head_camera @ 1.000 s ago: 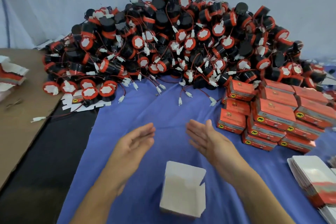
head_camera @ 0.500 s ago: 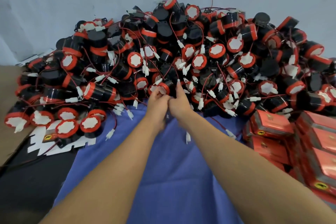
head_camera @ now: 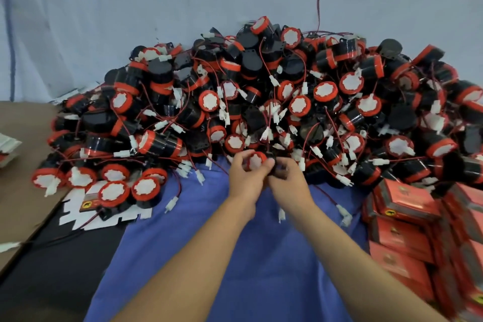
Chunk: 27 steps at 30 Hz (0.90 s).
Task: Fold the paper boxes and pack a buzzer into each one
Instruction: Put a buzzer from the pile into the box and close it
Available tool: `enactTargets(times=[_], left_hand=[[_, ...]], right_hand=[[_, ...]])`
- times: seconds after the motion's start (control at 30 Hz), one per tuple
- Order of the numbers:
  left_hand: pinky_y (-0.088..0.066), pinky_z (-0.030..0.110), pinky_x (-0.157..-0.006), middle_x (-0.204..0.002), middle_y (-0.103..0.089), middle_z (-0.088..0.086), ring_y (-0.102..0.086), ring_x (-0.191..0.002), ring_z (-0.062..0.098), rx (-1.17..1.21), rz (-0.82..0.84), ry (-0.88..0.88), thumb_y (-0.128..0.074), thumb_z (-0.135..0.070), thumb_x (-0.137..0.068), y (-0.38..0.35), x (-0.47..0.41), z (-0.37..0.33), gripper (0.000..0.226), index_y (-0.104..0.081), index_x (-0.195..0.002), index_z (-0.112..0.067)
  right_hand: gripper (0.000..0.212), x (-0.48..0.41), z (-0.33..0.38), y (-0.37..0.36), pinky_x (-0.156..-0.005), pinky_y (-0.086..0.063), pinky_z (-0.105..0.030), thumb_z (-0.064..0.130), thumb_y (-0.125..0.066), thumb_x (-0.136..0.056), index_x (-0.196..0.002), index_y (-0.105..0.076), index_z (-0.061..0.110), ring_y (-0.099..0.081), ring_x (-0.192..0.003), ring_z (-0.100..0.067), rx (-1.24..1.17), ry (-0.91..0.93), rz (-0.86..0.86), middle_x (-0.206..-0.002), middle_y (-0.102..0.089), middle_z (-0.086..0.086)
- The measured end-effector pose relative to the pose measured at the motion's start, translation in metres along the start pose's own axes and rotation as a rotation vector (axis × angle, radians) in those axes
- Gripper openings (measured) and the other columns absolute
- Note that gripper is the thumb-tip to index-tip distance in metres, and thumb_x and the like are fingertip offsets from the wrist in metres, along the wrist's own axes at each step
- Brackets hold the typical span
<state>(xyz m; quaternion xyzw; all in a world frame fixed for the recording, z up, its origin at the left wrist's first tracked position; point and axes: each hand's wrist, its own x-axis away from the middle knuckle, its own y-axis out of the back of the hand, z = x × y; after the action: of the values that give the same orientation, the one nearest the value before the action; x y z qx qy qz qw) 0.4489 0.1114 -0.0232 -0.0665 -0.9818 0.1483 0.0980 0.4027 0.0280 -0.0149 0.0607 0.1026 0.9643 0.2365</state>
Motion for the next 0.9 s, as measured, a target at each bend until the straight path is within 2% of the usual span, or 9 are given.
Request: enactTargets(times=[0.07,0.17,0.23,0.37,0.47,0.57,0.7,0.83,0.9], left_hand=[[-0.06,0.032,-0.086,-0.123,-0.064,-0.007,-0.064,-0.116,0.016,-0.107,0.048,-0.061,-0.081,-0.016,-0.089,0.006,0.03,-0.008,0.035,-0.063,-0.111,-0.036],[-0.057,0.029,-0.094,-0.119,-0.067,-0.014,-0.063,-0.114,0.007,-0.303,0.102,-0.173,-0.084,-0.017,-0.086,0.022,0.073,-0.022,0.041,-0.067,-0.119,-0.035],[-0.055,0.021,-0.09,-0.117,-0.069,-0.013,-0.064,-0.109,0.003,-0.379,0.165,-0.212,-0.086,-0.013,-0.082,0.034,0.103,-0.036,0.047,-0.069,-0.121,-0.033],[-0.048,0.004,-0.077,-0.114,-0.069,-0.019,-0.062,-0.097,-0.015,-0.465,0.327,-0.211,-0.089,-0.012,-0.079,0.054,0.16,-0.06,0.052,-0.071,-0.124,-0.031],[-0.049,0.007,-0.085,-0.126,-0.063,-0.013,-0.06,-0.105,-0.01,-0.562,0.407,-0.24,-0.089,-0.019,-0.08,0.069,0.202,-0.074,0.053,-0.069,-0.127,-0.037],[-0.052,0.019,-0.097,-0.127,-0.056,-0.016,-0.059,-0.111,-0.005,-0.65,0.453,-0.3,-0.09,-0.026,-0.079,0.08,0.24,-0.089,0.058,-0.067,-0.13,-0.043],[-0.048,0.017,-0.093,-0.118,-0.057,-0.025,-0.058,-0.112,-0.003,-0.779,0.466,-0.403,-0.093,-0.032,-0.074,0.09,0.293,-0.101,0.065,-0.059,-0.126,-0.052],[-0.047,0.019,-0.083,-0.109,-0.062,-0.022,-0.06,-0.105,0.0,-0.842,0.406,-0.47,-0.094,-0.033,-0.069,0.093,0.339,-0.094,0.052,-0.057,-0.104,-0.04],[-0.046,0.024,-0.085,-0.105,-0.06,-0.019,-0.058,-0.103,0.003,-0.918,0.387,-0.492,-0.092,-0.036,-0.069,0.094,0.355,-0.085,0.048,-0.055,-0.098,-0.037]], right_hand=[[0.028,0.028,0.005,0.017,-0.081,-0.056,-0.035,0.005,-0.063,-0.097,-0.123,-0.058,0.015,-0.066,-0.092,-0.015,-0.039,-0.061,0.032,-0.11,-0.068,-0.003],[0.019,0.069,0.015,0.044,-0.082,-0.056,-0.029,0.011,-0.067,-0.098,-0.113,-0.069,0.022,-0.07,-0.097,-0.01,-0.169,-0.122,0.128,-0.108,-0.075,0.005],[0.024,0.094,0.024,0.065,-0.08,-0.056,-0.027,0.01,-0.069,-0.095,-0.115,-0.072,0.024,-0.072,-0.094,-0.012,-0.278,-0.117,0.125,-0.107,-0.077,0.008],[0.021,0.144,0.039,0.097,-0.069,-0.055,-0.019,0.015,-0.071,-0.089,-0.11,-0.073,0.013,-0.069,-0.073,-0.006,-0.445,-0.117,0.074,-0.091,-0.074,0.001],[0.006,0.184,0.047,0.107,-0.067,-0.057,-0.017,0.02,-0.072,-0.084,-0.089,-0.075,0.021,-0.07,-0.073,-0.007,-0.476,-0.065,0.074,-0.082,-0.07,0.004],[0.014,0.221,0.053,0.118,-0.066,-0.056,-0.017,0.017,-0.067,-0.092,-0.08,-0.072,0.022,-0.067,-0.072,-0.009,-0.398,0.089,0.038,-0.074,-0.067,0.003],[0.014,0.274,0.064,0.128,-0.066,-0.055,-0.02,0.011,-0.063,-0.097,-0.083,-0.065,0.013,-0.066,-0.07,-0.013,-0.244,0.25,0.017,-0.071,-0.066,-0.003],[0.015,0.318,0.074,0.134,-0.063,-0.056,-0.019,-0.002,-0.065,-0.096,-0.084,-0.059,0.005,-0.07,-0.064,-0.012,0.008,0.371,0.004,-0.069,-0.069,-0.007],[0.019,0.332,0.074,0.134,-0.063,-0.057,-0.027,-0.003,-0.067,-0.094,-0.082,-0.056,0.008,-0.07,-0.064,-0.016,0.158,0.399,0.024,-0.069,-0.067,-0.006]])
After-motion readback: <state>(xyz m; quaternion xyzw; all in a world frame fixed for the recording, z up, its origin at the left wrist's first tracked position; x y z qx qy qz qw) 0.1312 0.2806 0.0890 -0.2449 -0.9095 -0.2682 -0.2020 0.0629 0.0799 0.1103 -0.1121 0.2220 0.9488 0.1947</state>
